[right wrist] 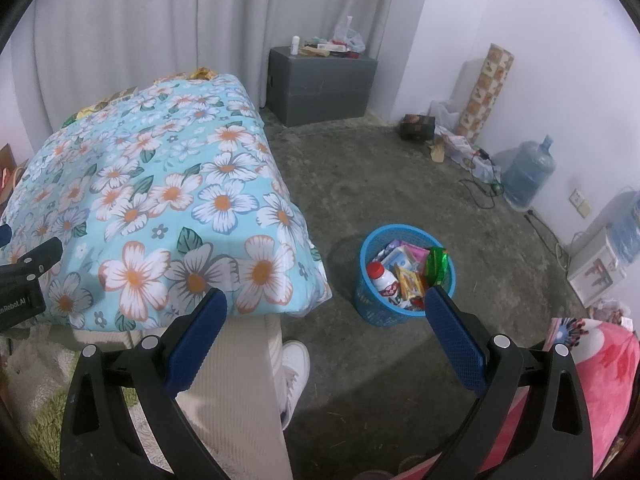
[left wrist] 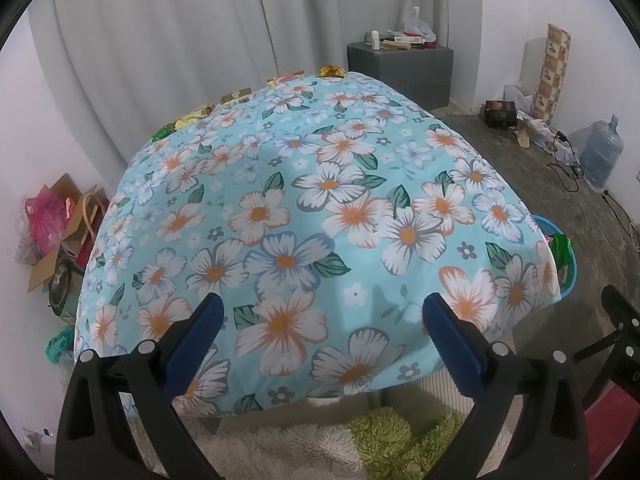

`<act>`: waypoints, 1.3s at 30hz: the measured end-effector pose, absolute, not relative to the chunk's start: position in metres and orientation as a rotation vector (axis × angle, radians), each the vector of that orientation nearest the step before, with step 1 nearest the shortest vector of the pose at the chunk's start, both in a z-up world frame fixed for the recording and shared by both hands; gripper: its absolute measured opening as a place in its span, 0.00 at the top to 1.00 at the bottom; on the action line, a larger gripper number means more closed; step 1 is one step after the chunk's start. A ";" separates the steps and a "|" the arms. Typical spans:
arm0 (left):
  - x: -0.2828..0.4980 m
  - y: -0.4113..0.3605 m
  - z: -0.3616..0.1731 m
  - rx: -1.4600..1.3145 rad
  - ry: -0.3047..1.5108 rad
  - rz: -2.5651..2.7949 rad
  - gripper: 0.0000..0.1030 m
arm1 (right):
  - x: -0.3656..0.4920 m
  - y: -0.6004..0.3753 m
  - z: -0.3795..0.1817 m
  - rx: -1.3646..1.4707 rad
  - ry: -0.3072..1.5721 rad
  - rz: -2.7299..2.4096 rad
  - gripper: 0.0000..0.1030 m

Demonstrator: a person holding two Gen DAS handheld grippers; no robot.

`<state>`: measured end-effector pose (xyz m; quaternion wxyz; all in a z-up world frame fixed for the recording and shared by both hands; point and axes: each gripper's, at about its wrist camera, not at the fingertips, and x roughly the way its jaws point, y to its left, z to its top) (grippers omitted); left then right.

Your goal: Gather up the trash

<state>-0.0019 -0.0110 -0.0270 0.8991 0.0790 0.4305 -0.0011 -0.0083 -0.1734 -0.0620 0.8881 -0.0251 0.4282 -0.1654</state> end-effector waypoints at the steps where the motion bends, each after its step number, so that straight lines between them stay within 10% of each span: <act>1: -0.002 -0.011 -0.027 0.164 0.891 -0.002 0.05 | -0.009 -0.174 -0.062 -0.053 0.889 -0.344 0.08; 39: -0.002 -0.010 -0.028 0.166 0.897 -0.004 0.05 | -0.009 -0.171 -0.062 -0.048 0.889 -0.348 0.08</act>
